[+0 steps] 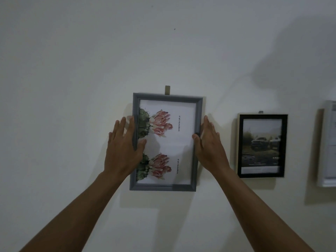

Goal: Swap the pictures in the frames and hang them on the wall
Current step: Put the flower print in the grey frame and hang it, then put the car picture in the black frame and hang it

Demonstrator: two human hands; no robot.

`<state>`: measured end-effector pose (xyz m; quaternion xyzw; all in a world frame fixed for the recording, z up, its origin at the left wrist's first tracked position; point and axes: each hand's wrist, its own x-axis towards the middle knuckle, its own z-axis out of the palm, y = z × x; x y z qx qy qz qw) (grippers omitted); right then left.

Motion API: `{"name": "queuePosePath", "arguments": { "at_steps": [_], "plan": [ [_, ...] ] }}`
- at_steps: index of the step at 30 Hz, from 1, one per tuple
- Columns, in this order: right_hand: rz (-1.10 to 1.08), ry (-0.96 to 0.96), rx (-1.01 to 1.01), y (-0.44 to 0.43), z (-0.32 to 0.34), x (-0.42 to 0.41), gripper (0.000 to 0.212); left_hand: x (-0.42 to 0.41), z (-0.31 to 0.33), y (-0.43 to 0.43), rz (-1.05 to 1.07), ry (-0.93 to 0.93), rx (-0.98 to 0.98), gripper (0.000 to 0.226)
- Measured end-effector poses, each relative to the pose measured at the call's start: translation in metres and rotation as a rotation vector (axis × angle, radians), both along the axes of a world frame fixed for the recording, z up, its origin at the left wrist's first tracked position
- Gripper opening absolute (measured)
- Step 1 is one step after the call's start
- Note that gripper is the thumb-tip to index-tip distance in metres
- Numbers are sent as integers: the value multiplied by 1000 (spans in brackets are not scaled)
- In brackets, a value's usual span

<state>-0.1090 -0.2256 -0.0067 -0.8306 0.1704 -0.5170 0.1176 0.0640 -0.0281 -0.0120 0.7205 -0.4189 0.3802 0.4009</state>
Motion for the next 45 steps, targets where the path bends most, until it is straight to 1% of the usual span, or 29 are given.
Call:
{"name": "queuePosePath", "arguments": {
  "at_steps": [2, 4, 7, 9, 13, 16, 21, 25, 27, 29, 32, 36, 41, 45],
  "plan": [
    [-5, -29, -10, 3, 2, -11, 65, -13, 2, -3, 19, -66, -35, 78],
    [-7, -42, -13, 4, 4, -28, 63, -32, 6, -10, -10, -118, -70, 75],
    [-65, 23, -15, -3, 6, -58, 61, -73, 9, -31, -155, -168, -70, 65],
    [-130, 62, -11, -14, 6, -82, 58, -105, 8, -49, -259, -165, -48, 57],
    [-201, 71, -1, -49, 7, -135, 40, -157, 3, -94, -431, -38, -29, 46],
    [-254, 76, 52, -76, 5, -176, 48, -187, -1, -130, -466, 101, -1, 42],
    [-287, 36, 164, -127, 1, -222, 49, -220, -2, -185, -419, 260, 30, 44],
    [-224, 39, 317, -163, -8, -233, 59, -237, -6, -213, -391, 414, 11, 45],
    [-159, 47, 382, -175, -13, -232, 60, -244, -10, -221, -389, 464, -12, 45],
    [-79, 62, 429, -183, -18, -229, 57, -247, -14, -227, -377, 475, -40, 46],
    [-19, 69, 417, -190, -23, -223, 50, -251, -16, -232, -372, 505, -72, 49],
    [15, -4, 410, -196, -25, -224, 45, -252, -19, -234, -366, 523, -98, 48],
    [131, -44, 430, -192, -23, -233, 46, -250, -20, -225, -396, 583, -143, 45],
    [208, -57, 471, -176, -26, -246, 51, -259, -20, -203, -496, 650, -179, 45]
  ]
}}
